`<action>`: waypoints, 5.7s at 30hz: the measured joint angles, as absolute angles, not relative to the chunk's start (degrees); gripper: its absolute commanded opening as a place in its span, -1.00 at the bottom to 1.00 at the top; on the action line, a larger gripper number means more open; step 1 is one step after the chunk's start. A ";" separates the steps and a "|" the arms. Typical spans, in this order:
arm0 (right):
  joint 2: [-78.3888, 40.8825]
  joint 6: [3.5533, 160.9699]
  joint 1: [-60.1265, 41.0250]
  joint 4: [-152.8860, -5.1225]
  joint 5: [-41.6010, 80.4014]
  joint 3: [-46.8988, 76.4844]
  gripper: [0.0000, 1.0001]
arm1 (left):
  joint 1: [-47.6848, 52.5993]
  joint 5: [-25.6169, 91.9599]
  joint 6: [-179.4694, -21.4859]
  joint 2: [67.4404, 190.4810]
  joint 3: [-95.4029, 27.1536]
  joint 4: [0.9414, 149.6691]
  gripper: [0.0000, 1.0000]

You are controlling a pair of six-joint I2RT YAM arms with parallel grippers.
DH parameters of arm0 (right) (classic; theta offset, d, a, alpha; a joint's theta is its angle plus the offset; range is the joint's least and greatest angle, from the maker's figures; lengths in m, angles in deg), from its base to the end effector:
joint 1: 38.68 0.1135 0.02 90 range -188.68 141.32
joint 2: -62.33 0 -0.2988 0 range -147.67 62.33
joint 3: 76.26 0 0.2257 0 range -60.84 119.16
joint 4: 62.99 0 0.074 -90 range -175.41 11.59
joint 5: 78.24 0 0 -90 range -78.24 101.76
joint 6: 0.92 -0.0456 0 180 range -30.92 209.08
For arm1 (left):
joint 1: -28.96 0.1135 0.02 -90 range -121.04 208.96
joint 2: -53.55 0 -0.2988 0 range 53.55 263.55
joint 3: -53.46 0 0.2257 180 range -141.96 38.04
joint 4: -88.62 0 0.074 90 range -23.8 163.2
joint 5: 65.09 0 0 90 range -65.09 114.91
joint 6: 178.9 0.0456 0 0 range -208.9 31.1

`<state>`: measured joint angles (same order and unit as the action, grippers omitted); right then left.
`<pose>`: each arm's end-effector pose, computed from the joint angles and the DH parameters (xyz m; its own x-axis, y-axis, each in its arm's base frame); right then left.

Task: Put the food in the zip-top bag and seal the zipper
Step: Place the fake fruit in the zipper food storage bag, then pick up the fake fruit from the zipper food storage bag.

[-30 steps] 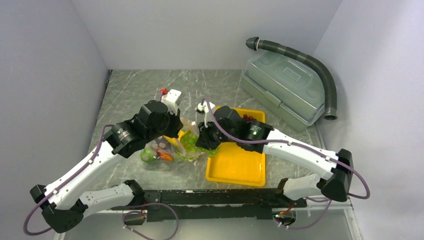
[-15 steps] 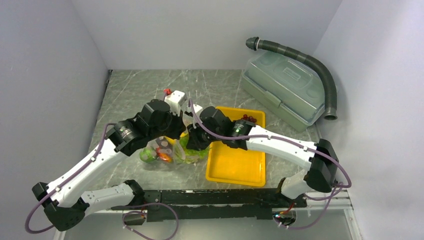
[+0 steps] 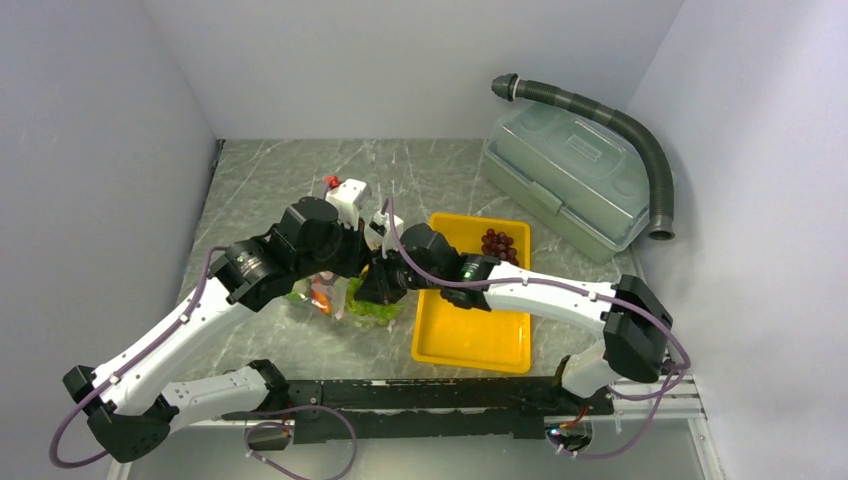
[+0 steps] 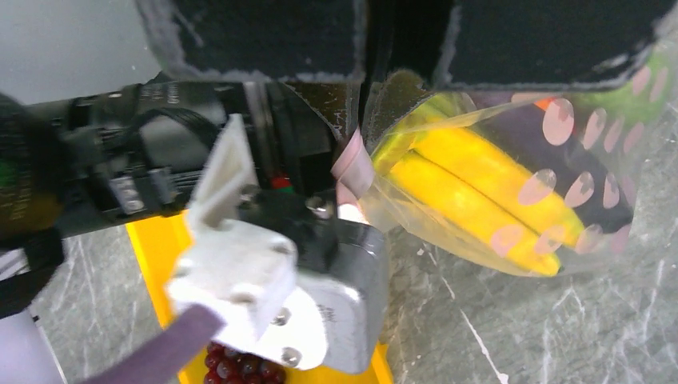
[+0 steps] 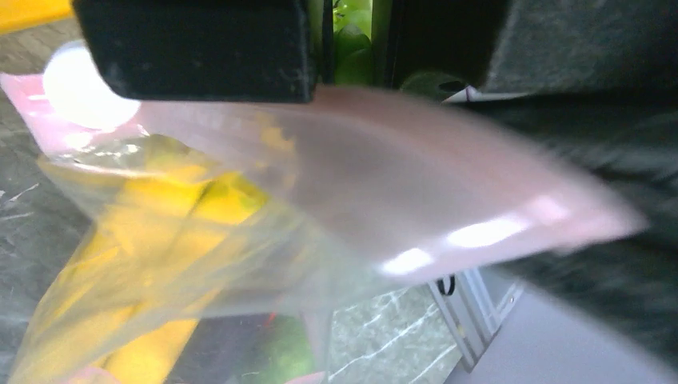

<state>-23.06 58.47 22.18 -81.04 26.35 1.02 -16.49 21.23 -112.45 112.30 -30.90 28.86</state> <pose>0.1484 0.2899 0.3274 -0.6712 -0.1920 -0.7159 -0.7129 0.4317 0.5526 0.1195 -0.1173 0.3994 -0.6303 0.0719 -0.7730 0.4604 0.8363 -0.2976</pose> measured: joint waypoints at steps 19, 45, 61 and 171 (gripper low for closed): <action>-25.68 44.43 24.78 -78.40 -0.36 0.81 -1.00 | -15.62 24.55 -117.00 112.43 -32.19 29.32 -1.00; -20.83 46.14 25.05 -79.64 -6.15 0.59 0.24 | -16.04 22.74 -120.21 108.97 -32.48 29.83 -1.00; -10.88 53.33 24.96 -92.43 -5.58 2.38 0.25 | -16.25 17.40 -119.99 108.86 -32.48 29.80 -1.00; 12.29 65.07 -5.03 -100.28 15.53 -10.14 -1.00 | -15.97 16.51 -116.80 106.63 -29.66 31.75 -1.00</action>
<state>12.29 65.07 -5.03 -100.28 15.53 -10.14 -15.97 16.51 -116.80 106.63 -29.66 31.75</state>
